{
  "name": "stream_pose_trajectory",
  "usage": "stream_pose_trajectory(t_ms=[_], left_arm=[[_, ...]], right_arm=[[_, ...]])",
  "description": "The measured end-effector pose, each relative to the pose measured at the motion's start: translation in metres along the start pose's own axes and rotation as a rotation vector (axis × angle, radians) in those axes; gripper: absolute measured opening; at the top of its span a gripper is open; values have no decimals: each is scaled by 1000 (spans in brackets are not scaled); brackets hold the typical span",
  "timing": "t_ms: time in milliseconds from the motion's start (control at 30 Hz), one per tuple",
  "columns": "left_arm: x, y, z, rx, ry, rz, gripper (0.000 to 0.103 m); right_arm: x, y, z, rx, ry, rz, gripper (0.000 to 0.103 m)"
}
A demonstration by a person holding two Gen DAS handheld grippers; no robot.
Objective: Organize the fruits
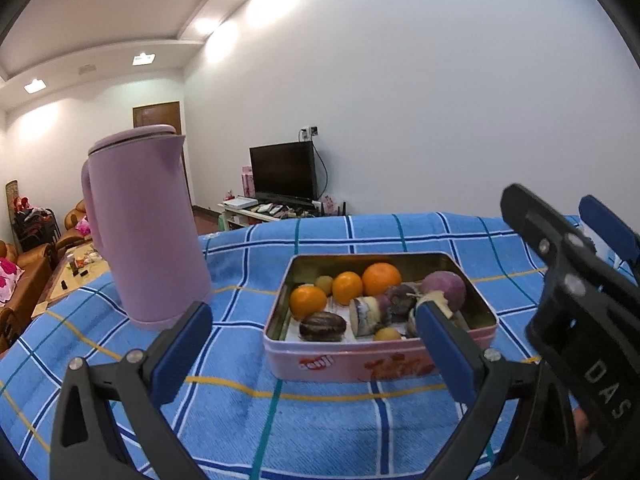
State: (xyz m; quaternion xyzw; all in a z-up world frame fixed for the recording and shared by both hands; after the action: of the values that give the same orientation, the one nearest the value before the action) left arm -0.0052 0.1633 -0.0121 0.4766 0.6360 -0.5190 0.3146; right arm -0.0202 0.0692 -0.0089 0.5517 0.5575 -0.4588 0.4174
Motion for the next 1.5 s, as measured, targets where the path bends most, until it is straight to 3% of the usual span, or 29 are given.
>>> stream_pose_trajectory(t_ms=[1500], left_arm=[[3,4,-3,-15,-17,-20,103]], right_arm=[[1,3,4,9,13,-20,86]])
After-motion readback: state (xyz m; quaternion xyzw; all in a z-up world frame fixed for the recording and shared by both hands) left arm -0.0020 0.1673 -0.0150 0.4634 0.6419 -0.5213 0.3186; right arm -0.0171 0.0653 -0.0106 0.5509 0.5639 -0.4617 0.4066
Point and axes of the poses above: each gripper's, at about its wrist camera, not at the fingertips, and y roughly the way its jaws point, z to its right, x to its underside, the point moved 6 cm from there along y, roughly the way its jaws point, and after that the axes turned 13 degrees about y, right-handed, at the moved point
